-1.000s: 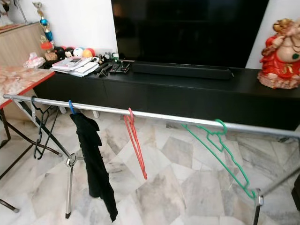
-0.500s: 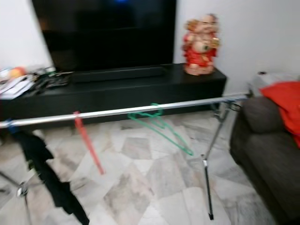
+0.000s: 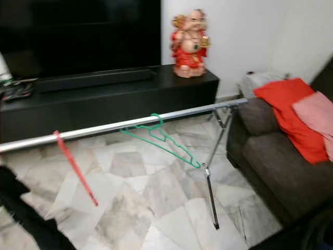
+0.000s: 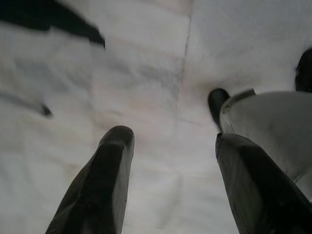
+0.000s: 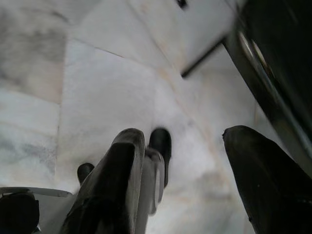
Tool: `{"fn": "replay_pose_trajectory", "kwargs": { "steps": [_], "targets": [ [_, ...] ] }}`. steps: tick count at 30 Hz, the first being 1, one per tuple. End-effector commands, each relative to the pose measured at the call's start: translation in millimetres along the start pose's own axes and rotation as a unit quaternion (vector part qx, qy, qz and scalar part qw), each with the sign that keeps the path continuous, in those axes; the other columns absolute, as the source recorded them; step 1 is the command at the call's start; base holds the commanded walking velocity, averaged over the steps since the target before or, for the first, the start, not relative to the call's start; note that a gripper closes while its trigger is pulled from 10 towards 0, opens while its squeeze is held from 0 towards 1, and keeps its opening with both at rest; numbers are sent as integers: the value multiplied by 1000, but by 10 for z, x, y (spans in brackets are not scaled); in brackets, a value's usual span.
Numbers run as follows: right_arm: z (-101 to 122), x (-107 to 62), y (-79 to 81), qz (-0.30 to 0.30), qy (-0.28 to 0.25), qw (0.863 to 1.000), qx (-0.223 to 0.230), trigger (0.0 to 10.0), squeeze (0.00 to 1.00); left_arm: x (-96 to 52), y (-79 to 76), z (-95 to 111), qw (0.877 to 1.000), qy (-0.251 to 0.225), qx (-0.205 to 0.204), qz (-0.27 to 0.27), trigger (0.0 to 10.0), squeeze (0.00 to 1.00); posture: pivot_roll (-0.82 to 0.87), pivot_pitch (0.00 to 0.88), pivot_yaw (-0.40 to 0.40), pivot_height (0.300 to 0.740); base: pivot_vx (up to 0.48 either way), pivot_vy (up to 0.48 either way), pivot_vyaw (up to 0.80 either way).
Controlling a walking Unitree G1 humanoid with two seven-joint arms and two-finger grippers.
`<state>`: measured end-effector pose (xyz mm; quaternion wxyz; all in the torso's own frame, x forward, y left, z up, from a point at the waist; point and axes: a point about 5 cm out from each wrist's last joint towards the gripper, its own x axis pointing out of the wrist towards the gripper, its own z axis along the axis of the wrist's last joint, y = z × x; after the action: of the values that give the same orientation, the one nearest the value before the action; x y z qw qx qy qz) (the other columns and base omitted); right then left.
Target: Hang hanger
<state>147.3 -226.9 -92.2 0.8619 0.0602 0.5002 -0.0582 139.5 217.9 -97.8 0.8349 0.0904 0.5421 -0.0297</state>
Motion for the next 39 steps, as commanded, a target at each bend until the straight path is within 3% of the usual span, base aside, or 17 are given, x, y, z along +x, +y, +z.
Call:
{"fn": "replay_pose_trajectory", "kwargs": {
  "steps": [1,39],
  "targets": [
    [-46,-21,-75,-9,7,1000,1,10000,0,12,-64,50,1000,-6,5,-11,10000,0,73,0,12,740,0,0,-775],
    [-3,-15,-56,-16,-16,1000,11,10000,0,10,-50,64,1000,-9,23,-18,10000,0,45,0,28,740,0,0,-774]
  ]
}}
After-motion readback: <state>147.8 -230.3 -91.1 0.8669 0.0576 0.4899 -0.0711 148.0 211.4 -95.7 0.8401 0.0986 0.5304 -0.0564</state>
